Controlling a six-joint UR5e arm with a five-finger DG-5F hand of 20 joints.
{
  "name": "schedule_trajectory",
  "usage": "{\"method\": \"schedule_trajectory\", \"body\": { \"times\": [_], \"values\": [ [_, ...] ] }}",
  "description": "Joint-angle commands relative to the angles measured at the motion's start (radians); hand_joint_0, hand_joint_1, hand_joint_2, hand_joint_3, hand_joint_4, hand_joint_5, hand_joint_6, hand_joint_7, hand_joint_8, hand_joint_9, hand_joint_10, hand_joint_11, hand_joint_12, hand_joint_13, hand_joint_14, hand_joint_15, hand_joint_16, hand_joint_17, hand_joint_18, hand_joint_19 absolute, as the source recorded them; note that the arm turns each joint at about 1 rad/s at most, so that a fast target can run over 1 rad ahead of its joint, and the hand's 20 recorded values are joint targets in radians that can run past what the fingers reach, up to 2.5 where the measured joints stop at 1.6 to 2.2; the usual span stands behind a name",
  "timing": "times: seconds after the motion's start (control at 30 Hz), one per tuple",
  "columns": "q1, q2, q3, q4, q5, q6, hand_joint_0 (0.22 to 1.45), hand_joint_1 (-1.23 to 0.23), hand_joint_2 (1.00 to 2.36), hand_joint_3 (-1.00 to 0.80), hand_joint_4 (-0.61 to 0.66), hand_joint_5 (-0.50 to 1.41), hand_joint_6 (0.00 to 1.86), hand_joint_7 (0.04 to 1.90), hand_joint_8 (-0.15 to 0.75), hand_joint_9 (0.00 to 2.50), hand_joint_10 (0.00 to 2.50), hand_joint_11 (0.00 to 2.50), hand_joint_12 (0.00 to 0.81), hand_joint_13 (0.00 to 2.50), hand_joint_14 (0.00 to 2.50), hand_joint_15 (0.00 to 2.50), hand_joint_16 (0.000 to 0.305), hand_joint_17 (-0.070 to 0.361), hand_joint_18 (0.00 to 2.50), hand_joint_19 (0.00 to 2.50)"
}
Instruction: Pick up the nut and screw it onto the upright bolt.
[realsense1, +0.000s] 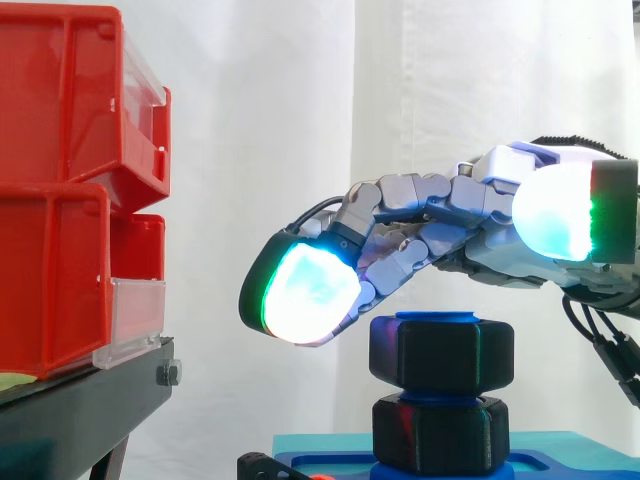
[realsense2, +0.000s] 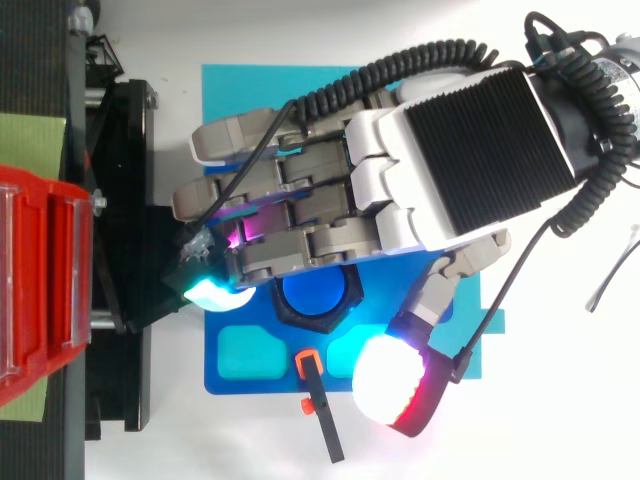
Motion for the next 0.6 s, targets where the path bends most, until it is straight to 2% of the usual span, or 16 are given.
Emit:
{"method": "schedule_trajectory", "body": {
  "times": [0.0,0.33,0.43,0.57],
  "values": [
    [0.000,0.000,0.000,-0.002,0.000,0.000,0.48,-0.06,1.00,-0.50,0.25,-0.05,0.50,1.12,0.232,0.61,0.00,0.00,0.271,0.45,0.00,0.00,0.029,0.065,0.12,0.00],
    [0.000,0.000,-0.009,-0.010,0.000,0.001,0.49,-0.07,1.00,-0.50,0.25,-0.06,0.50,1.19,0.242,0.66,0.00,0.00,0.267,0.51,0.00,0.00,0.029,0.065,0.20,0.00],
    [-0.005,0.000,-0.009,-0.014,-0.002,0.001,0.49,-0.08,1.00,-0.50,0.25,-0.06,0.50,1.21,0.243,0.68,0.00,0.00,0.263,0.53,0.00,0.00,0.029,0.065,0.22,0.00],
    [-0.006,0.000,-0.009,-0.036,-0.002,-0.002,0.49,-0.09,1.00,-0.50,0.24,-0.06,0.50,1.22,0.244,0.69,0.00,0.00,0.261,0.54,0.00,0.00,0.029,0.064,0.24,0.00]
  ]
}}
